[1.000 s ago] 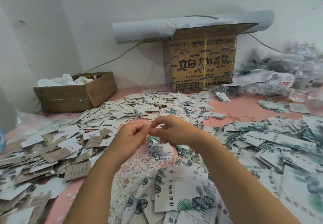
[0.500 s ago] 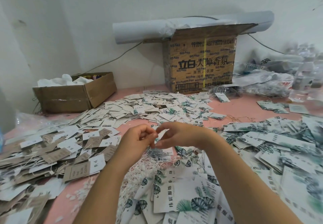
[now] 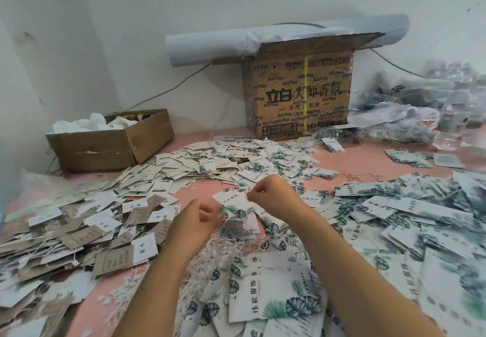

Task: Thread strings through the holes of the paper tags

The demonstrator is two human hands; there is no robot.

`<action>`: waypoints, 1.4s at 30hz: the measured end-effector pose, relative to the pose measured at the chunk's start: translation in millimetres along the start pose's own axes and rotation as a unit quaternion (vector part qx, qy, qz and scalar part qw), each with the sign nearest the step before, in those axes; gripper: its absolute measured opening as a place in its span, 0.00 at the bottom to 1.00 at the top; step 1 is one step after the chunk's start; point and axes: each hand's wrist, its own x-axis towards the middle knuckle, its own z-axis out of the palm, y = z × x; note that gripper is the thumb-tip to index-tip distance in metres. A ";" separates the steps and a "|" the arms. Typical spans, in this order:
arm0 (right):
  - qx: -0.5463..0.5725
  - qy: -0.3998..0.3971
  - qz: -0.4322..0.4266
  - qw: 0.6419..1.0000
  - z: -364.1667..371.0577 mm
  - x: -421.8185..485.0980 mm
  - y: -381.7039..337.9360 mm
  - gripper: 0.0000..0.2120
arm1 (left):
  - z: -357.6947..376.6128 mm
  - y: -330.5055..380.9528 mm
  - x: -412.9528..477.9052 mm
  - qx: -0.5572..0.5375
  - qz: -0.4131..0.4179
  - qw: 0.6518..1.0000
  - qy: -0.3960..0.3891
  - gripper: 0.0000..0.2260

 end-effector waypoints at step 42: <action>0.290 -0.177 0.050 0.939 11.6 -6.4 5.4 0.09 | 0.0 -18.6 10.7 -0.321 -0.110 0.941 -0.005 0.06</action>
